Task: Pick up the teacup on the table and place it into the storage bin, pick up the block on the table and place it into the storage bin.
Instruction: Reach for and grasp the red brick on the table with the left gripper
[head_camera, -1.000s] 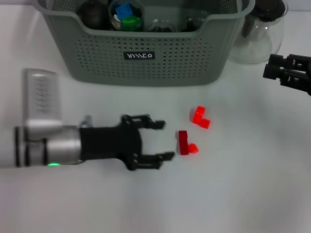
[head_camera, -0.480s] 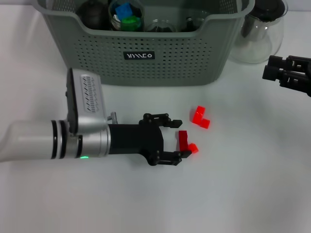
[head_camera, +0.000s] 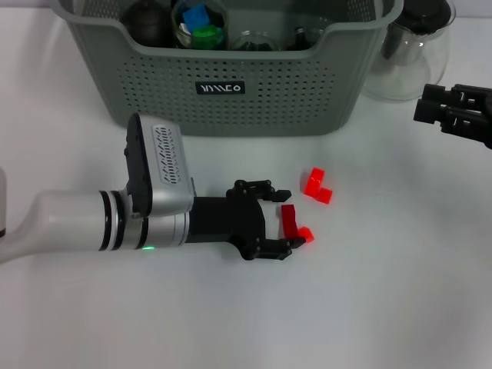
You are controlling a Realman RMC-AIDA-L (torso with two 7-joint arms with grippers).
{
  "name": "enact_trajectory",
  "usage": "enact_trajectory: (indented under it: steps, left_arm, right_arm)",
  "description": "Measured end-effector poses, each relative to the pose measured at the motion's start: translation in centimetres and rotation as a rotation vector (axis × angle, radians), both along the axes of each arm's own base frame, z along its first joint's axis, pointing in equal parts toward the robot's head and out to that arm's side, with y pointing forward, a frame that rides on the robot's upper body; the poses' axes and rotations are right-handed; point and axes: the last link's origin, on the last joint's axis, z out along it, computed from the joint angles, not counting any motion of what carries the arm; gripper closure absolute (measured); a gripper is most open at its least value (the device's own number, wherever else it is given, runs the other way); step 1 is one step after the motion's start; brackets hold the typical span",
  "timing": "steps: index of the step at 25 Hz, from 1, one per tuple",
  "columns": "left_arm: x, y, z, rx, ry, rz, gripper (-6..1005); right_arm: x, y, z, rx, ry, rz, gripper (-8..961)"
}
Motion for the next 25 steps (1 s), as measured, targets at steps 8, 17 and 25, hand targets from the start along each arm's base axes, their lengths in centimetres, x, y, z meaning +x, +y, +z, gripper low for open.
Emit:
enact_trajectory:
  steps: [8, 17, 25]
  left_arm:
    - [-0.11, 0.06, -0.18, -0.002, 0.019, -0.002, 238]
    - [-0.15, -0.19, -0.40, -0.009, 0.025, -0.011, 241]
    - [-0.15, -0.20, -0.43, -0.008, 0.027, -0.014, 244]
  right_arm:
    - [0.08, -0.07, -0.01, -0.001, 0.001, -0.003, 464]
    - [0.09, -0.09, -0.01, -0.001, 0.001, -0.003, 464]
    - [0.21, -0.15, -0.01, 0.001, 0.000, -0.007, 464]
